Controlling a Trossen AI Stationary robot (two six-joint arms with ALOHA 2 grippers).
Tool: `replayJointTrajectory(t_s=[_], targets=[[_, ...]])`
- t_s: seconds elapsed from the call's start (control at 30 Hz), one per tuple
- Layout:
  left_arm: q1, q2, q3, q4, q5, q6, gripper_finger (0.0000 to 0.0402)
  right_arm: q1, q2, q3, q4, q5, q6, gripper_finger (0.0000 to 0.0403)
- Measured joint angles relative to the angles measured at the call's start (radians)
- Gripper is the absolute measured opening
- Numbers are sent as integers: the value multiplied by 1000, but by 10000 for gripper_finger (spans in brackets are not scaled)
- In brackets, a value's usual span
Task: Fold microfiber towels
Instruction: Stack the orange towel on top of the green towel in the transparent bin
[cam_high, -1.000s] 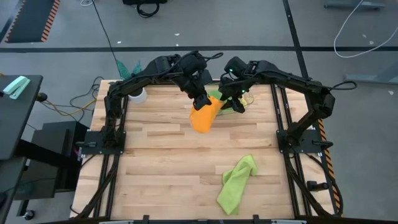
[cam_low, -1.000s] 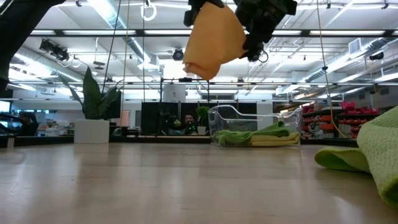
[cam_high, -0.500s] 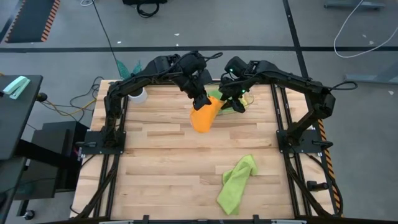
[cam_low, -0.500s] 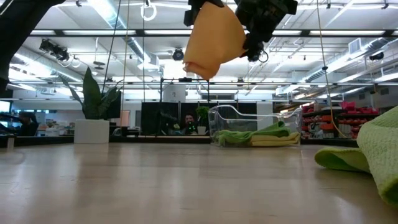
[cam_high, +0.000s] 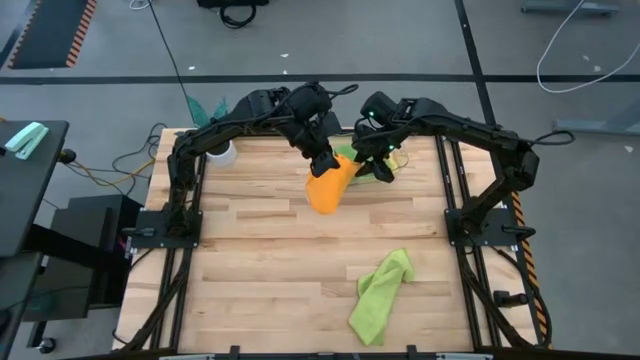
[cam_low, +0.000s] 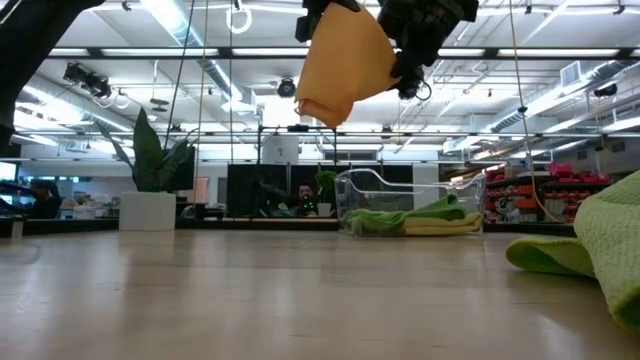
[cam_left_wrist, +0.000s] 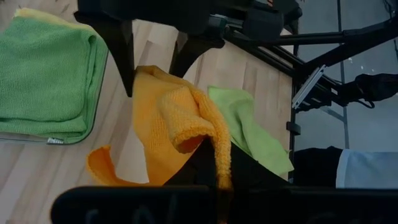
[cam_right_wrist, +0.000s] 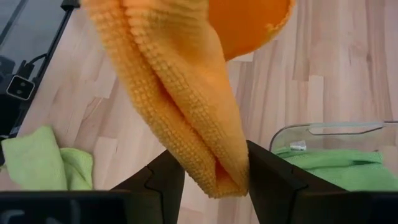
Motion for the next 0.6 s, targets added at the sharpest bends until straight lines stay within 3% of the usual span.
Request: replayJointTrajectory(t_s=[0.43,0.6], targets=[[0,-2,0,0,1,-3,9,34,-1,50,-7,0,-1,158],[1,-2,0,-1,0,-2,9,34,-1,50,-17,0,42,108]])
